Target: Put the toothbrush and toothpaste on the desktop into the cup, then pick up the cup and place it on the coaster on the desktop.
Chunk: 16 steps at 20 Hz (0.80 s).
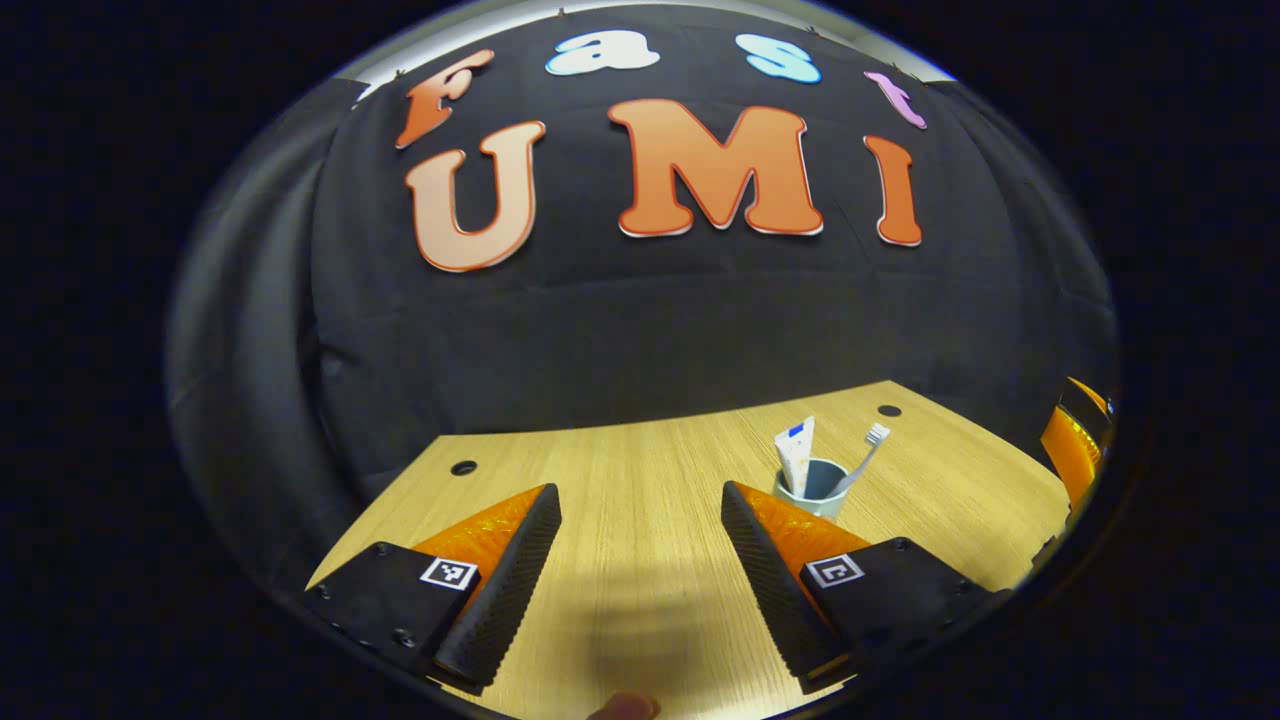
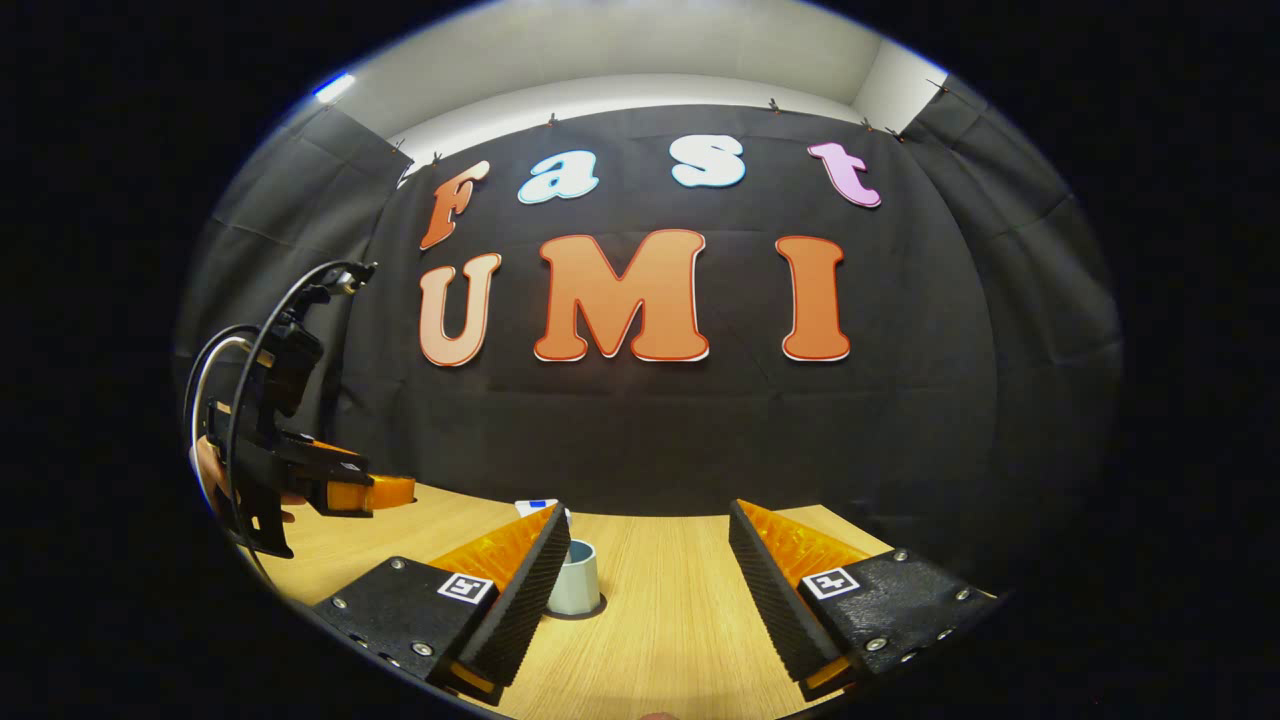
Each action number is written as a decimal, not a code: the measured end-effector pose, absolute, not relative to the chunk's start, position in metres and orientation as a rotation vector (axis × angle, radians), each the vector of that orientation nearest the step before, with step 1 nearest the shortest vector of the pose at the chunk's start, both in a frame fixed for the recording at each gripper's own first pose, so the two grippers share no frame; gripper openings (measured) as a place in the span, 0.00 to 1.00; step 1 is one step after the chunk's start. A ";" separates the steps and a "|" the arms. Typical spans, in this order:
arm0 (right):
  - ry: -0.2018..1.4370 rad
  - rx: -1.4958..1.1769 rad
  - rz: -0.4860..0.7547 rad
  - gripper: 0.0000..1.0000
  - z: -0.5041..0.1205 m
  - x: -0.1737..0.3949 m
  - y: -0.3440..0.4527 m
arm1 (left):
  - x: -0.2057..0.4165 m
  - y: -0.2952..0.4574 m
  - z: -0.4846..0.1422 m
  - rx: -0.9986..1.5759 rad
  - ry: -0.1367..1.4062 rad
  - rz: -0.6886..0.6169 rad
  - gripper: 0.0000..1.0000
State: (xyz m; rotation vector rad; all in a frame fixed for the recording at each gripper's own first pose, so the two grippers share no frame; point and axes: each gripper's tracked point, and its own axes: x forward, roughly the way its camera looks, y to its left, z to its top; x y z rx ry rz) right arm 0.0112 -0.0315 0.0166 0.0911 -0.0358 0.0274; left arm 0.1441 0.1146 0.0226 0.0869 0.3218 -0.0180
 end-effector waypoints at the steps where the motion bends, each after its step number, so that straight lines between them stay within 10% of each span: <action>1: -0.041 0.089 0.034 0.96 0.018 0.011 -0.026 | 0.138 0.125 0.032 0.076 0.287 0.001 1.00; 16: -0.132 0.101 0.058 0.96 0.045 0.001 0.006 | 0.074 0.173 0.112 0.051 -0.090 0.079 1.00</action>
